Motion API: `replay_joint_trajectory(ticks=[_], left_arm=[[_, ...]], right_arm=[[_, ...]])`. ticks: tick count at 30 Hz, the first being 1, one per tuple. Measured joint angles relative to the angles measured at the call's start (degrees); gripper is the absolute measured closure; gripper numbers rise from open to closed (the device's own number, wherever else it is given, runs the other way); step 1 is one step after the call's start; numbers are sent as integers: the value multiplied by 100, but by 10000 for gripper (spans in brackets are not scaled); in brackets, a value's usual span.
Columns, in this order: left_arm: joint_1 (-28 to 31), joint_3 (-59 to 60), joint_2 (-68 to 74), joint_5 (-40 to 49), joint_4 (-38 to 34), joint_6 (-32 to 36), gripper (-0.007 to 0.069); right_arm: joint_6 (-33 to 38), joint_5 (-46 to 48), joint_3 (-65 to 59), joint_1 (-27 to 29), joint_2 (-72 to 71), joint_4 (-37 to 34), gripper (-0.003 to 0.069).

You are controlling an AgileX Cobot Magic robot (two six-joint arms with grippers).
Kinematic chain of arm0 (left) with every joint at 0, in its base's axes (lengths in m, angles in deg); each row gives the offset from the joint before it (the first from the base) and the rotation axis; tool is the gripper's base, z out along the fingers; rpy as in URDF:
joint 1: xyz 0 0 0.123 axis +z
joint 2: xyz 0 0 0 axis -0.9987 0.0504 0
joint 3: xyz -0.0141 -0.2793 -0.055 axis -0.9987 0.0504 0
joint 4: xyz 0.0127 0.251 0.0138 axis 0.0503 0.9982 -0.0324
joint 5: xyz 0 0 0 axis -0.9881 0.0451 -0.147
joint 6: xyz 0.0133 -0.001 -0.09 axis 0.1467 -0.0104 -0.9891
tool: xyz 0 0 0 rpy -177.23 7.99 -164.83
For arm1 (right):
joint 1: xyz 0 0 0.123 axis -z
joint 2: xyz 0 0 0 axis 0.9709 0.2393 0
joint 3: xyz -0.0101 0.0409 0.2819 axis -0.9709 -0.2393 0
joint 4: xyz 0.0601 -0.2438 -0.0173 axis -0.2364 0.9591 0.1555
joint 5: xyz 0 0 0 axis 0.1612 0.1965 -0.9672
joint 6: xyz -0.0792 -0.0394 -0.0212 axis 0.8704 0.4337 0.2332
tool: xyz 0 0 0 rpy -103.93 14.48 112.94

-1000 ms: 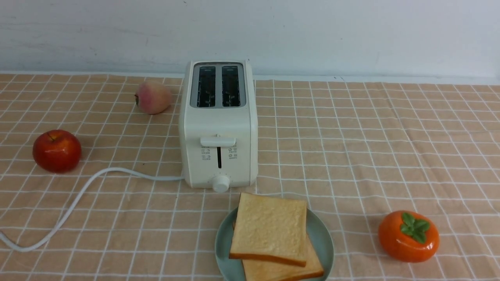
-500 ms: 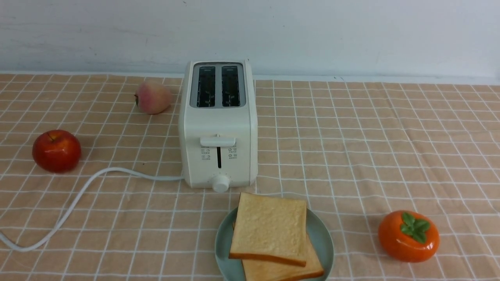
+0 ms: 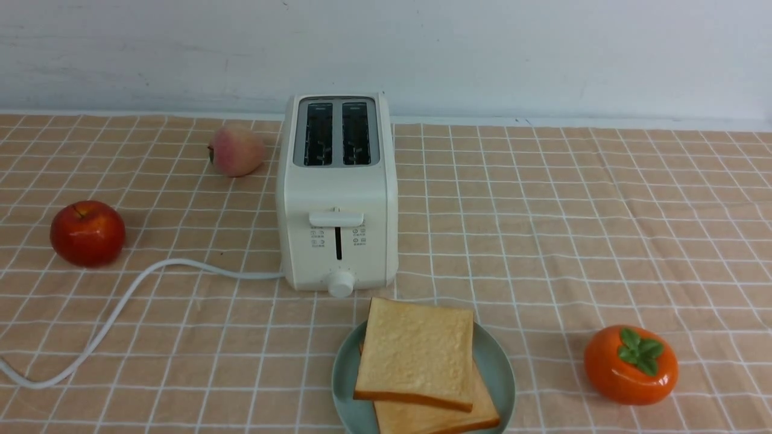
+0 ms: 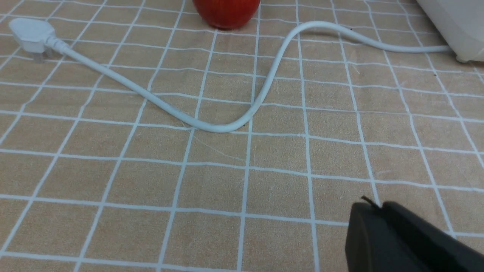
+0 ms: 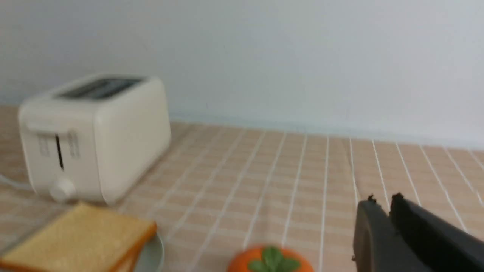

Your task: Take toasted bread from bread machine on light coffee tablecloth place on plate.

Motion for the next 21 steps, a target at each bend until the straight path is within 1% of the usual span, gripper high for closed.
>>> replay_joint_trajectory(ticks=[1, 2, 4, 5, 8, 10, 11, 12, 14, 18, 21], left_arm=[[0, 0, 0, 0, 0, 0, 595], [0, 0, 0, 0, 0, 0, 593], [0, 0, 0, 0, 0, 0, 592], [0, 0, 0, 0, 0, 0, 590], [0, 0, 0, 0, 0, 0, 589], [0, 0, 0, 0, 0, 0, 587], [0, 0, 0, 0, 0, 0, 587], [0, 0, 0, 0, 0, 0, 586], [0, 0, 0, 0, 0, 0, 585], [0, 0, 0, -5, 0, 0, 578], [0, 0, 0, -5, 0, 0, 575]], right_arm=[[488, 696, -6, 124, 0, -588, 584], [687, 960, -25, 228, 0, -839, 584], [827, 1102, -66, 348, 0, -1058, 584], [948, 1115, -156, 542, 0, -1229, 582], [1138, 690, -553, 1070, 0, -1570, 578], [1350, 379, -977, 1511, 0, -1966, 575], [1373, 371, -1009, 1551, 0, -2013, 575], [1526, 285, -1095, 1832, 0, -2299, 573], [1855, 180, -1117, 2218, 0, -2733, 571], [2356, 134, -1129, 2471, 0, -3138, 567], [2464, 132, -1129, 2487, 0, -3188, 565]])
